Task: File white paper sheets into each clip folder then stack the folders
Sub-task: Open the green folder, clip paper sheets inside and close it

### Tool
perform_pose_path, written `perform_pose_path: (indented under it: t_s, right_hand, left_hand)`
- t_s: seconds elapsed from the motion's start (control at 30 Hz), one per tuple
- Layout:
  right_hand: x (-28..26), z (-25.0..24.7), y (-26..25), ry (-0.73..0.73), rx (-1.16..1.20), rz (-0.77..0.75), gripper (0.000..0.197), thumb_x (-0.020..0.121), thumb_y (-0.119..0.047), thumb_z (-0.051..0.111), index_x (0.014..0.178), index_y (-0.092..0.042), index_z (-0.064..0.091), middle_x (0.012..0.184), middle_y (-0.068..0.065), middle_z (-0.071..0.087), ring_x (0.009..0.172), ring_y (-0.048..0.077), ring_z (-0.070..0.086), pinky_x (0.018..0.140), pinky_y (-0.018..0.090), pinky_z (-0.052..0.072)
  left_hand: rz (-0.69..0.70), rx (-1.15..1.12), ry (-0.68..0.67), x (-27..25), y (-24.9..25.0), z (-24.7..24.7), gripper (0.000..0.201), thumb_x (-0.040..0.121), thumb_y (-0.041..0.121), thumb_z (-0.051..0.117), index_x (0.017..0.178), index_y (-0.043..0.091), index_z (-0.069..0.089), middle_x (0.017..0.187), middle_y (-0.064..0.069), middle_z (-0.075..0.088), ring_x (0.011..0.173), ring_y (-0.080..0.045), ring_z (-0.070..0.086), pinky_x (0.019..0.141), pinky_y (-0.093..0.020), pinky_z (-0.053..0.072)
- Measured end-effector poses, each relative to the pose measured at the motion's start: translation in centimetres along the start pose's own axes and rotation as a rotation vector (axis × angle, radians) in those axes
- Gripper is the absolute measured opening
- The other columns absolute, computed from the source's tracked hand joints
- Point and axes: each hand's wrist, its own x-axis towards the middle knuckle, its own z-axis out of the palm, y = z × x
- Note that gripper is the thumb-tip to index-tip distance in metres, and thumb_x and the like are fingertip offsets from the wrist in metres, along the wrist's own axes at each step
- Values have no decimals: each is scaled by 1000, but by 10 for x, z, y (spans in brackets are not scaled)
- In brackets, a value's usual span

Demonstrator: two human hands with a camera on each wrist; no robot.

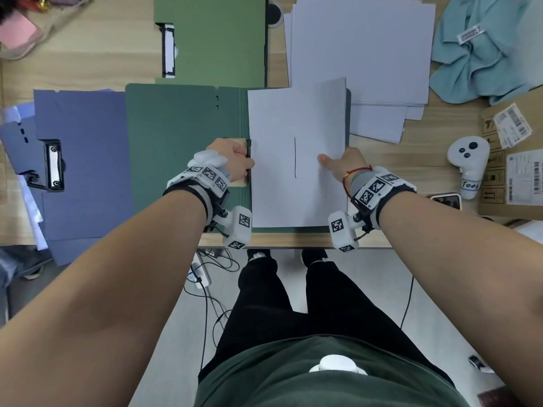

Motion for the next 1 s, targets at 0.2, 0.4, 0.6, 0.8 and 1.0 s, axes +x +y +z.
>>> perform_pose_path:
  t_s: [0.2, 0.4, 0.6, 0.8, 1.0]
  right_hand:
    - [-5, -1, -3, -18, 15, 2, 77, 92, -44, 61, 147, -1, 28, 148, 15, 40, 135, 31, 40, 105, 35, 35]
    - [-7, -2, -4, -51, 4, 13, 82, 90, -47, 62, 149, -3, 26, 149, 14, 39, 135, 31, 40, 103, 35, 36]
    - [-6, -4, -5, -75, -55, 20, 86, 86, -51, 65, 147, -3, 29, 146, 14, 42, 132, 33, 43, 99, 37, 39]
    - [-4, -5, -5, -84, -78, 17, 84, 87, -49, 65, 146, -1, 29, 145, 15, 43, 131, 33, 44, 92, 34, 38]
    - [-3, -6, -3, -85, -73, 17, 86, 85, -51, 66, 146, -2, 30, 146, 15, 42, 132, 33, 43, 98, 36, 38]
  left_hand:
    - [-13, 55, 7, -6, 5, -2, 26, 60, 31, 74, 86, 34, 69, 78, 7, 77, 72, -13, 75, 82, -36, 60]
    - [6, 171, 59, -13, 13, 2, 40, 57, 42, 74, 96, 32, 71, 90, 10, 75, 80, -17, 74, 84, -34, 59]
    - [20, 269, 131, -20, 23, 4, 39, 73, 37, 76, 110, 26, 70, 99, 4, 73, 89, -19, 71, 86, -34, 58]
    - [10, 280, 136, -22, 24, 5, 39, 74, 37, 77, 111, 26, 70, 98, 3, 74, 90, -18, 71, 87, -34, 57]
    - [4, 319, 157, -23, 25, 7, 37, 69, 41, 76, 103, 28, 73, 89, 7, 74, 83, -17, 72, 83, -34, 59]
